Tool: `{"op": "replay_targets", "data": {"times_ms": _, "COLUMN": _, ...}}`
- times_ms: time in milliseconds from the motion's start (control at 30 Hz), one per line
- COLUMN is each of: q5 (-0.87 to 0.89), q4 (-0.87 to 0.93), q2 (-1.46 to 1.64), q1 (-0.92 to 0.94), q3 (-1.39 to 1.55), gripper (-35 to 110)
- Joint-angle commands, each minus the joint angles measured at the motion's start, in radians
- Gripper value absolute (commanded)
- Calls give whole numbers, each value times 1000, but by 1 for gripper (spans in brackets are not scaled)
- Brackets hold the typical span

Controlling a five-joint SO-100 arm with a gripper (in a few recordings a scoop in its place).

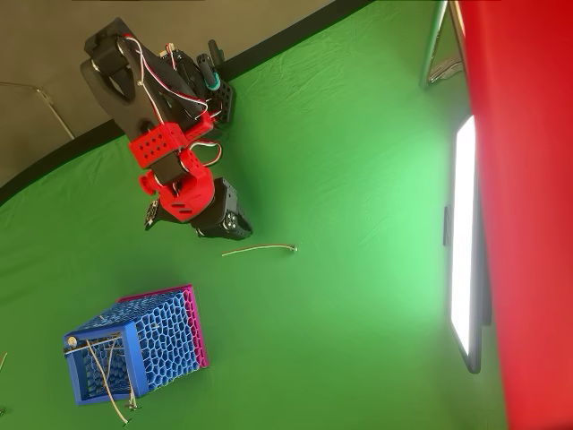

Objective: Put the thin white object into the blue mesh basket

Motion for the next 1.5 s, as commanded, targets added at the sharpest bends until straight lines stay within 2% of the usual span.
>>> {"op": "replay_targets", "data": {"times_ms": 0, "q5": 31, "q4": 43, "q2": -114, "q1": -9, "q3": -130, "gripper": 0}}
{"op": "replay_targets", "data": {"times_ms": 233, "q5": 144, "q4": 75, "q2": -371, "q1": -11, "q3": -331, "gripper": 1}}
{"op": "replay_targets", "data": {"times_ms": 533, "q5": 322, "q4": 106, "q2": -491, "q1": -64, "q3": -426, "gripper": 1}}
{"op": "replay_targets", "data": {"times_ms": 767, "q5": 397, "q4": 106, "q2": -580, "q1": -74, "q3": -472, "gripper": 12}}
{"op": "replay_targets", "data": {"times_ms": 1467, "q5": 410, "q4": 166, "q2": -844, "q1": -94, "q3": -672, "gripper": 14}}
